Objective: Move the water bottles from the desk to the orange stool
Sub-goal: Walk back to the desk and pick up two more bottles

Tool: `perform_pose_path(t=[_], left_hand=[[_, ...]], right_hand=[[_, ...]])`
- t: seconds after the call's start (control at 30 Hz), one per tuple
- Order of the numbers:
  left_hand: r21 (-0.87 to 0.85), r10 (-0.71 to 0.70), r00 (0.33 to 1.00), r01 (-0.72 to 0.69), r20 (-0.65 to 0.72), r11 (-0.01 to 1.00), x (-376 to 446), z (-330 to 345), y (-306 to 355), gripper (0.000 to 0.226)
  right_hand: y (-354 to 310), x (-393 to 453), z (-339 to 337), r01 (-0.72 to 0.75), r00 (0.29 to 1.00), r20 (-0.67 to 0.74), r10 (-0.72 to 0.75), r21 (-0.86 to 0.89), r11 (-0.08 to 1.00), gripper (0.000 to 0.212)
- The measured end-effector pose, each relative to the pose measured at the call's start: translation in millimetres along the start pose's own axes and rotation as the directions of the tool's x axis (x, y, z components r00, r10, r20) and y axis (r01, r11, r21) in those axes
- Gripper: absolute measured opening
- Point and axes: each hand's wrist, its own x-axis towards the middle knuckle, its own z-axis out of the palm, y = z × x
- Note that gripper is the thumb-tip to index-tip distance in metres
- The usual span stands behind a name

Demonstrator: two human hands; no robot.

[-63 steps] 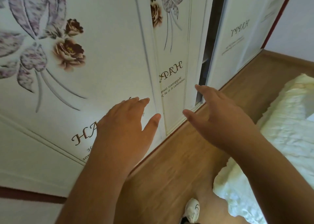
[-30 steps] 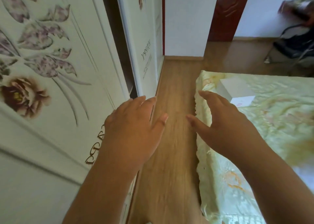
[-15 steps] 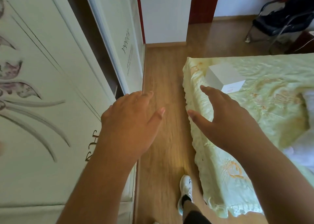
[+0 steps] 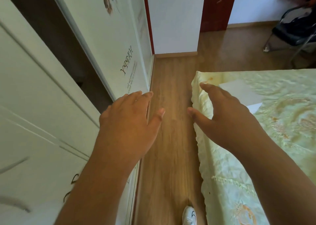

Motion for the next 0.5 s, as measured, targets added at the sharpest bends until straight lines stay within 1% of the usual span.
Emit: perform_pose_path(t=[0.27,0.5], left_hand=[[0.0,0.008,0.999,-0.008,0.032,1.0,56.1,10.8,26.7,0.067],[-0.011,0.072,0.995,-0.071,0.073,0.997,122.7,22.6,42.7,0.067]], right_hand=[[27.5,56.1,-18.8,0.0,1.0,0.005,0.0,-0.038,0.999,0.078],[49.3,101.3,-20.5,-0.062,0.998,-0.009,0.061,-0.059,0.996,0.078]])
